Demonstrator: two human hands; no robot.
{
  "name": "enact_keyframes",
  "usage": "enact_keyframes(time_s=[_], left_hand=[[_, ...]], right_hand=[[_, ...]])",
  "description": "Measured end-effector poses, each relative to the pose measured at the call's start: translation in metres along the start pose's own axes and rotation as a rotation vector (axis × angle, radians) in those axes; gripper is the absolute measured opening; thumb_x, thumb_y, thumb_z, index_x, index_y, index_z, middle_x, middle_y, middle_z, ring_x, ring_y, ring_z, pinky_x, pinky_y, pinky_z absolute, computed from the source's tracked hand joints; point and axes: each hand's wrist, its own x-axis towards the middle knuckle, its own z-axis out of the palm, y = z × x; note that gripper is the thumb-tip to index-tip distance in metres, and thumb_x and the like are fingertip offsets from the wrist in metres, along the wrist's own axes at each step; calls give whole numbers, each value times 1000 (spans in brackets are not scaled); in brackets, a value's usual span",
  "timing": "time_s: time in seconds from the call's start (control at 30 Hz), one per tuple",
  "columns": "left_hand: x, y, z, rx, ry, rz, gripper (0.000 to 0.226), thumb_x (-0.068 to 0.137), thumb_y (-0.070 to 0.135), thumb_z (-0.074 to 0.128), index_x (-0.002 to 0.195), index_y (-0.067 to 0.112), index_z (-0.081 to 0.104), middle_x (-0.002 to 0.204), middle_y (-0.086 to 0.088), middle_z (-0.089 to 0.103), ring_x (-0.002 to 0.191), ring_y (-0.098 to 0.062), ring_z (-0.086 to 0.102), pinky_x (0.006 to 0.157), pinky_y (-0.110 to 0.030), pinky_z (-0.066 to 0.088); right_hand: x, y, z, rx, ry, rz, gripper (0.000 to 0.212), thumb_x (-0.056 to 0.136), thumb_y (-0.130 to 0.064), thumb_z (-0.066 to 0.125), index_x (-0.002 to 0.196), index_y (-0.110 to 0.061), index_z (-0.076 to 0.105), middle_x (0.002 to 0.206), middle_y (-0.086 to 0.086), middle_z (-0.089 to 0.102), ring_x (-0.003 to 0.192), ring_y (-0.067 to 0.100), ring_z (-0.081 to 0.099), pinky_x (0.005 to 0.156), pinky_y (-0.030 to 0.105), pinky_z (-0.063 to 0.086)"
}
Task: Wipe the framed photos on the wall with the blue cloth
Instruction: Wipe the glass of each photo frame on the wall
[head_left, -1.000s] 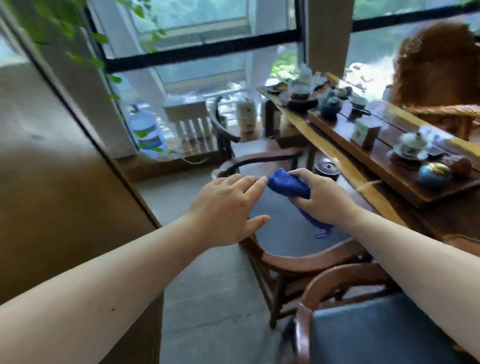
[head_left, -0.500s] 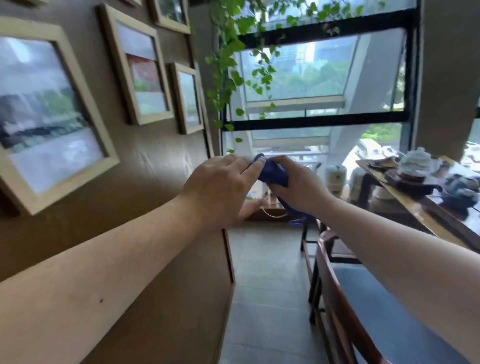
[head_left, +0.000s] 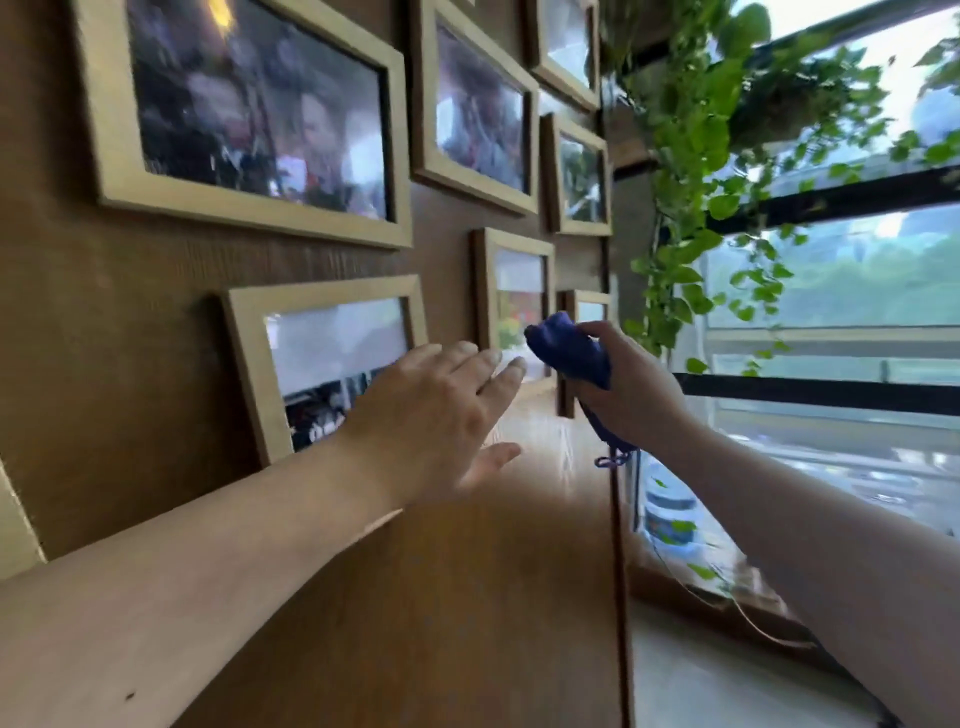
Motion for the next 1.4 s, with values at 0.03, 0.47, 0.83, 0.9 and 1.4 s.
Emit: enact_keyframes(time_s=[0.03,0.47,0.83,0.9,1.4], left_hand=[[1,-7,0,40,-19,-14,71,86,58,44,138,8,42,134,-15,56,121,-31,53,98,-47,46],[-2,-43,-13,362,-201,-158,73,90,60,30,143,9,32,140,-16,50,130,-30,44,106,-46,39],[-38,-70,-31,624,-338,-234,87,81,69,39,139,4,38,144,-21,42,134,-37,36,111,-55,28],[-42,-74,-33,670,-359,-241,93,79,73,31,143,5,30,149,-20,36,139,-35,29,113,-54,22],[-76,-105,-35,516,-318,-330,99,78,76,36,149,17,0,160,-12,5,146,-29,7,118,-51,12]], right_hand=[[11,0,3,18,1,-14,50,77,-35,64,122,-35,42,108,-1,64,78,21,57,59,32,40],[74,-29,55,179,-30,-291,55,82,-33,64,129,-38,34,117,2,60,79,11,48,55,24,34],[59,-73,88,225,-11,-436,58,84,-33,57,136,-33,32,111,4,51,78,24,55,53,30,39],[60,-76,89,228,5,-415,57,84,-35,56,136,-32,33,113,4,50,79,23,54,53,30,40],[19,-144,91,213,-30,-380,60,81,-37,59,133,-33,31,113,1,47,75,16,51,50,27,45]])
